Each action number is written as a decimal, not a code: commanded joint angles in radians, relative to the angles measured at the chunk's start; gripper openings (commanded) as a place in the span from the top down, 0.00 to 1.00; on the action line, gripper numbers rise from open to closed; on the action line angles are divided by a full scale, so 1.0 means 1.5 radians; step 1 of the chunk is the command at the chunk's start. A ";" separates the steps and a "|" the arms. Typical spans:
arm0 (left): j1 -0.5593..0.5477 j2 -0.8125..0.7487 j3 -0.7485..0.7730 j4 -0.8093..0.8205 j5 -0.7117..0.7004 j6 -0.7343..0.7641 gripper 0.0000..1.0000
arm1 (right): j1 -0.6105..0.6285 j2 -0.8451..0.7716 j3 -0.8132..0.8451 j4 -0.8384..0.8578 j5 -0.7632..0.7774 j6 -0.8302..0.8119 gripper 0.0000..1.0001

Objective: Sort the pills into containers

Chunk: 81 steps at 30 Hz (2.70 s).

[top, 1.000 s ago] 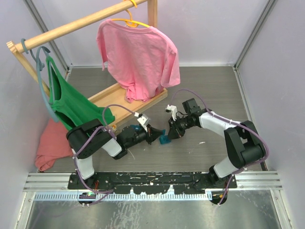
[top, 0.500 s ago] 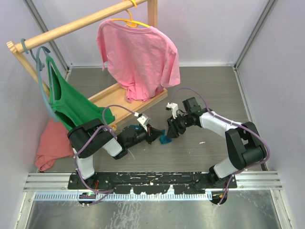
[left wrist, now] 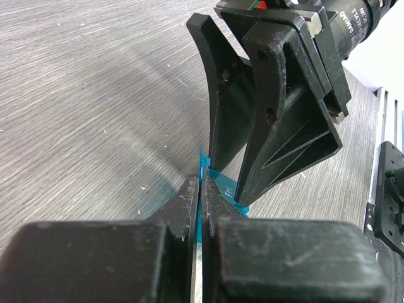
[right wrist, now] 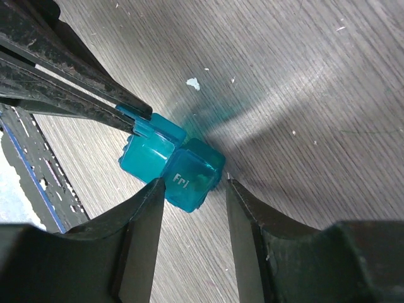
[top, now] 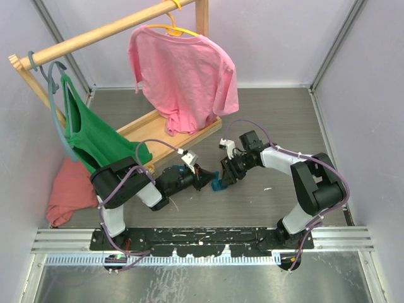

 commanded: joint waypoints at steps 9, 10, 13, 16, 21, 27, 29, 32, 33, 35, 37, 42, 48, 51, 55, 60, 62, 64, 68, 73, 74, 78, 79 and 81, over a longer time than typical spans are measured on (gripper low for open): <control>0.004 0.008 -0.005 0.051 -0.038 -0.032 0.84 | 0.004 0.010 0.026 0.005 -0.004 0.003 0.58; 0.005 0.009 -0.008 0.051 -0.045 -0.038 0.79 | 0.006 0.010 0.026 0.005 -0.004 0.001 0.59; 0.005 0.009 -0.016 0.051 -0.062 -0.054 0.69 | 0.011 0.011 0.027 0.003 -0.001 -0.001 0.60; 0.005 0.013 -0.022 0.051 -0.080 -0.078 0.64 | 0.012 0.011 0.029 0.000 0.003 -0.003 0.60; 0.005 0.022 -0.025 0.050 -0.105 -0.107 0.57 | 0.014 0.010 0.029 -0.001 0.007 -0.005 0.61; 0.005 0.022 -0.013 0.033 -0.109 -0.143 0.55 | 0.017 0.011 0.031 -0.004 0.010 -0.009 0.61; 0.005 0.018 -0.006 0.016 -0.110 -0.153 0.55 | 0.018 0.012 0.032 -0.005 0.009 -0.009 0.61; 0.005 0.009 0.002 -0.020 -0.111 -0.164 0.55 | 0.019 0.013 0.033 -0.006 0.008 -0.010 0.61; 0.005 0.005 0.007 -0.037 -0.113 -0.170 0.55 | 0.019 0.014 0.033 -0.007 0.007 -0.011 0.61; 0.005 -0.006 0.017 -0.078 -0.113 -0.176 0.55 | 0.019 0.015 0.034 -0.009 0.007 -0.012 0.61; 0.005 -0.022 0.026 -0.128 -0.121 -0.182 0.55 | 0.020 0.015 0.034 -0.010 0.008 -0.014 0.61; 0.005 -0.065 0.054 -0.268 -0.144 -0.182 0.54 | 0.020 0.017 0.035 -0.011 0.007 -0.015 0.61; 0.005 -0.078 0.072 -0.343 -0.147 -0.190 0.54 | 0.020 0.019 0.036 -0.012 0.010 -0.016 0.61; 0.005 -0.081 0.090 -0.397 -0.145 -0.199 0.56 | 0.020 0.019 0.036 -0.013 0.012 -0.016 0.61; 0.005 -0.086 0.108 -0.451 -0.138 -0.212 0.59 | 0.020 0.019 0.038 -0.014 0.013 -0.017 0.61; 0.005 -0.095 0.129 -0.515 -0.138 -0.226 0.64 | 0.020 0.018 0.037 -0.014 0.014 -0.018 0.61; 0.005 -0.101 0.142 -0.556 -0.140 -0.232 0.65 | 0.020 0.018 0.037 -0.015 0.014 -0.019 0.61; 0.005 -0.107 0.152 -0.588 -0.145 -0.238 0.65 | 0.020 0.018 0.037 -0.015 0.015 -0.019 0.61; 0.005 -0.126 0.157 -0.626 -0.158 -0.240 0.63 | 0.021 0.018 0.038 -0.015 0.016 -0.019 0.61; 0.004 -0.145 0.161 -0.637 -0.144 -0.243 0.60 | 0.021 0.017 0.039 -0.017 0.010 -0.019 0.61; 0.005 -0.151 0.163 -0.639 -0.141 -0.244 0.60 | 0.021 0.015 0.040 -0.017 0.005 -0.020 0.61; 0.004 -0.182 0.176 -0.663 -0.134 -0.244 0.55 | 0.021 -0.001 0.039 -0.018 -0.018 -0.021 0.59; 0.004 -0.190 0.177 -0.668 -0.133 -0.242 0.55 | 0.021 -0.006 0.039 -0.018 -0.023 -0.022 0.59; 0.004 -0.207 0.177 -0.682 -0.133 -0.238 0.54 | 0.021 -0.012 0.039 -0.017 -0.031 -0.022 0.58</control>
